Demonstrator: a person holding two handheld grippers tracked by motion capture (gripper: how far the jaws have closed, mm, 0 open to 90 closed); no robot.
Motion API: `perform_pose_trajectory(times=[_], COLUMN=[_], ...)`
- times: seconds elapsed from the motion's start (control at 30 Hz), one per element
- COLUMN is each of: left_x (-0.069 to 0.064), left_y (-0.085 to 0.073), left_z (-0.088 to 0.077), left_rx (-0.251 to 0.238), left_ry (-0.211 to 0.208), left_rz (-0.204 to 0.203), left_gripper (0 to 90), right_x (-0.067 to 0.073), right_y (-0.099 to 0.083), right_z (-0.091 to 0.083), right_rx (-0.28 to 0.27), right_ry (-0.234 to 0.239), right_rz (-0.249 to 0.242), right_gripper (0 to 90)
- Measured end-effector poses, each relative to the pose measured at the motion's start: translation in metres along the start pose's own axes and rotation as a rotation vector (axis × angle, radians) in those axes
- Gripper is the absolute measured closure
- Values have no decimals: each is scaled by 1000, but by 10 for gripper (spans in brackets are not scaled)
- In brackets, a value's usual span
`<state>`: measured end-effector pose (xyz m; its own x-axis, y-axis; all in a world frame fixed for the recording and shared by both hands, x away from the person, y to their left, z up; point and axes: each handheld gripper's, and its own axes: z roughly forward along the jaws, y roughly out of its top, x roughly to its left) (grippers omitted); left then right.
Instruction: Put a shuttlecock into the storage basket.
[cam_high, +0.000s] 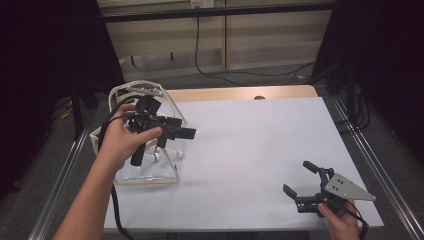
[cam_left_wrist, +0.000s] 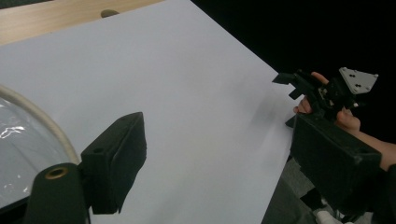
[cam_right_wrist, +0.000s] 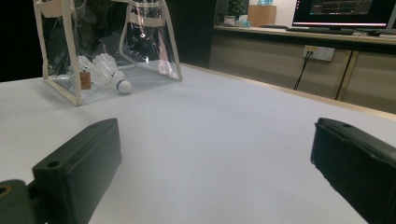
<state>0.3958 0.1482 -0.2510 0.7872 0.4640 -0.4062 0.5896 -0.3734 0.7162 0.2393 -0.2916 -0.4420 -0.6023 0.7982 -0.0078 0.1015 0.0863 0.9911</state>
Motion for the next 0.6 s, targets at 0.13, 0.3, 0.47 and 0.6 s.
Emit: perform_pose_trajectory(times=[0.13,0.3,0.47,0.6], left_x=[-1,-3,-5,-5], left_y=[-6,-11,-18,-23], left_z=[2,6,11,15], left_rx=[-9,-10,-8,-10], left_ry=[-6,-14,-27,-34], left_rz=[8,29,51,66], left_gripper=[179,163,141,119], right_x=[2,1,1,1], right_y=[0,0,0,0], right_z=[1,1,1,1], right_rx=[7,2,4,4], right_ry=[6,-1,1,2], right_rz=[0,2,0,-1], right_gripper=[14,14,14,14])
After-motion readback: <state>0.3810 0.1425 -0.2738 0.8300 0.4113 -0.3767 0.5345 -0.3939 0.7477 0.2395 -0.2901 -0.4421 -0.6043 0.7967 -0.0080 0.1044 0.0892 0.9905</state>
